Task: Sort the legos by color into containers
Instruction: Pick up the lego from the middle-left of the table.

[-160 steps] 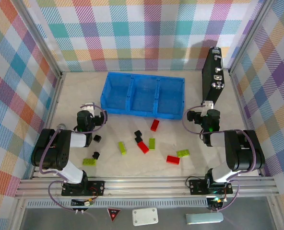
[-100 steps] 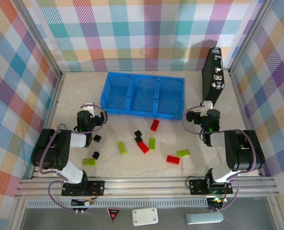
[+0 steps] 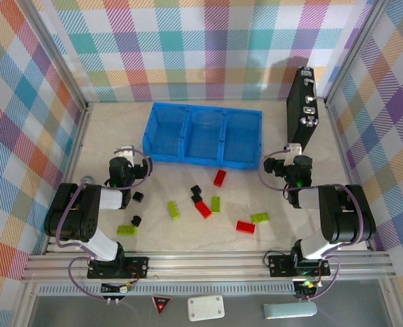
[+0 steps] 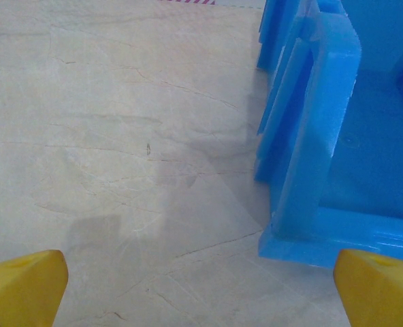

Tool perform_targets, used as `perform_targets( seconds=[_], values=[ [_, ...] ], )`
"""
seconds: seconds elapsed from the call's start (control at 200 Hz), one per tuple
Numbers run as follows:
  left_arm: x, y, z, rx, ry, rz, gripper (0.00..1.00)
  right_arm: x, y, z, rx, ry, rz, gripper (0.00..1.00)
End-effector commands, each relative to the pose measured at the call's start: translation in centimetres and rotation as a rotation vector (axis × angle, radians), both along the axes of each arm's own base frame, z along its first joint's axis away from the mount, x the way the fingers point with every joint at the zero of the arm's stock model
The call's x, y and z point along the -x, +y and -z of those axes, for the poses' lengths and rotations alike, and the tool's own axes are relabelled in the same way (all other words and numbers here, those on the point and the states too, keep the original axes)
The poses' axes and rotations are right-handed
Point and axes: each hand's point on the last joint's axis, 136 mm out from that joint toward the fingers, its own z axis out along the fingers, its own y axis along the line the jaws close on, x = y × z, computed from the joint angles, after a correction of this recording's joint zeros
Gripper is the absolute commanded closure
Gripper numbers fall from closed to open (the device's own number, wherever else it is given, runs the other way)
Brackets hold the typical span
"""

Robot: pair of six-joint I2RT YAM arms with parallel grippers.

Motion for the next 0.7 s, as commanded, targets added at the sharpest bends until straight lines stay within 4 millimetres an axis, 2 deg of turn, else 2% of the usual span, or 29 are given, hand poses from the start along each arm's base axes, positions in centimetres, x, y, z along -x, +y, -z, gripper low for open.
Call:
perform_targets(
  seconds=[0.0,0.455,0.695],
  values=[
    [-0.1,0.0,-0.4,-0.007,-0.022,0.012,0.0,-0.4,-0.1,-0.5,-0.001,-0.016,-0.011,0.01],
    [0.0,0.0,-0.4,-0.009,-0.02,0.012,0.0,-0.4,0.0,-0.9,0.003,-0.019,-0.014,0.01],
    [-0.2,0.1,-2.0,-0.019,-0.005,0.001,0.0,-0.2,-0.4,-2.2,0.002,-0.017,0.007,0.01]
  ],
)
